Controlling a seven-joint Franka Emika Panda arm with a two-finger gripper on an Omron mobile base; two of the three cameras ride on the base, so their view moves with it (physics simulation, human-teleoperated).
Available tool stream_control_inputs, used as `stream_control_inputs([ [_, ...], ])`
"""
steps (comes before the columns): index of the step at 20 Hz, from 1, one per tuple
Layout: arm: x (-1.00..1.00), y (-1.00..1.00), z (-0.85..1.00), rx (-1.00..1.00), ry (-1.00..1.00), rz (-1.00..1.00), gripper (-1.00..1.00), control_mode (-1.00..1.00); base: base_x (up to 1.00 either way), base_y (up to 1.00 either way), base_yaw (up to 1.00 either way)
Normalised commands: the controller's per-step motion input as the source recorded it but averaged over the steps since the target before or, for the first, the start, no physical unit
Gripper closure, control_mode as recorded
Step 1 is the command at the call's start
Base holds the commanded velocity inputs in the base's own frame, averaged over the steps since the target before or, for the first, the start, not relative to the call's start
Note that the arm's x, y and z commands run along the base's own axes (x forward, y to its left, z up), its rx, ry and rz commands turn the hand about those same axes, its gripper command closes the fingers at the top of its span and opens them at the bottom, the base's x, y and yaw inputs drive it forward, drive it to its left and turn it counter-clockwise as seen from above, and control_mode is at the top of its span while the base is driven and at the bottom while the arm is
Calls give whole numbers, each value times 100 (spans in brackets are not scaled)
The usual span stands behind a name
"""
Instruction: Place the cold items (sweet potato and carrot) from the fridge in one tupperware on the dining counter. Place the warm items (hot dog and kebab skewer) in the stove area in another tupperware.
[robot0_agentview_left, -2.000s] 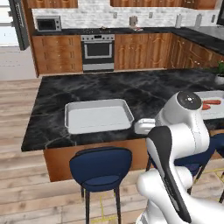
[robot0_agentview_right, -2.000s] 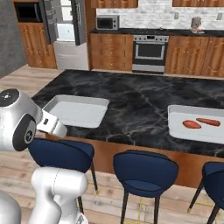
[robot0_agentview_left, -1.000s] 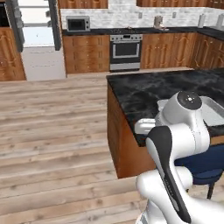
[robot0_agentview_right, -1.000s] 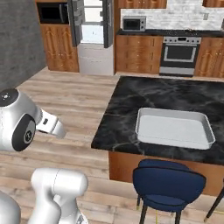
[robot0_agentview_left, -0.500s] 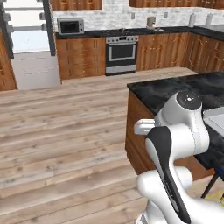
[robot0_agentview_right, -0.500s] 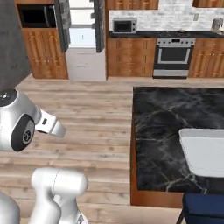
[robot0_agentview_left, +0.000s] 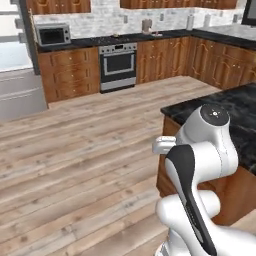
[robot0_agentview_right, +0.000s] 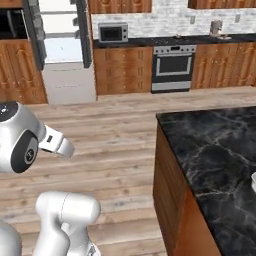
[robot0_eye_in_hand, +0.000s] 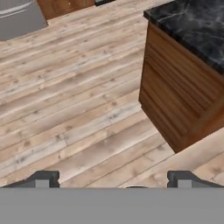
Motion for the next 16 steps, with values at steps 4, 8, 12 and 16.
stream_control_inputs([
  [4, 0, 0, 0, 0, 0, 0, -100, 100, 92, 80, -47],
  [8, 0, 0, 0, 0, 0, 0, -100, 100, 98, 75, -45],
  [12, 0, 0, 0, 0, 0, 0, -100, 100, 100, 74, -40],
  [16, 0, 0, 0, 0, 0, 0, -100, 100, 100, 65, -30],
])
